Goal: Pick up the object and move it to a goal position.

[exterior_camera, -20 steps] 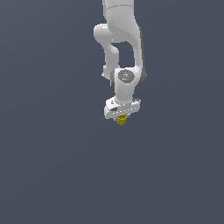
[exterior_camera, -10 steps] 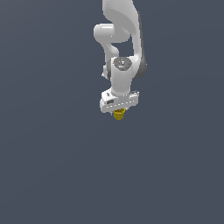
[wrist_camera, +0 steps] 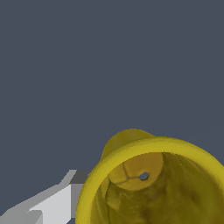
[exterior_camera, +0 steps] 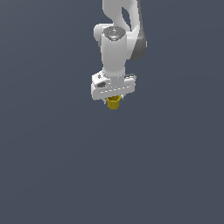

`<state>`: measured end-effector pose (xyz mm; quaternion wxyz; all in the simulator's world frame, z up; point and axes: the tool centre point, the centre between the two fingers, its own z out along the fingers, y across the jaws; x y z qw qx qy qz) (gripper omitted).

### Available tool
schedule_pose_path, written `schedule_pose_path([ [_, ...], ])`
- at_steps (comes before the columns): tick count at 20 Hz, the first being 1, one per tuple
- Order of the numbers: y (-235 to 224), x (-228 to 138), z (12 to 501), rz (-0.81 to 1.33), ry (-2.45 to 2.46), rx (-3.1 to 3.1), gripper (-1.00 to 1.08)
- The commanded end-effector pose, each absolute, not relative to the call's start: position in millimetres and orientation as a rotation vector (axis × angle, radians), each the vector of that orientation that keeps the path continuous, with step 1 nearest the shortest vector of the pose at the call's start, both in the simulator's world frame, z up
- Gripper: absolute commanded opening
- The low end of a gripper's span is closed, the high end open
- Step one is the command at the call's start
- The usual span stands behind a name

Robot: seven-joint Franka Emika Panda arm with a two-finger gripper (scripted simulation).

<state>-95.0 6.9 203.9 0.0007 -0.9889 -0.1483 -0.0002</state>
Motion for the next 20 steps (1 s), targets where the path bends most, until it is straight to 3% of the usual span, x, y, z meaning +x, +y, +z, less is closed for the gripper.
schedule_pose_path([
  [1, -1, -95, 227, -0.001, -0.466, -3.105, -1.00],
  [10, -19, -91, 281, 0.000, -0.466, -3.106, -1.00],
  [20, -23, -89, 293, 0.000, -0.466, -3.107, -1.00],
])
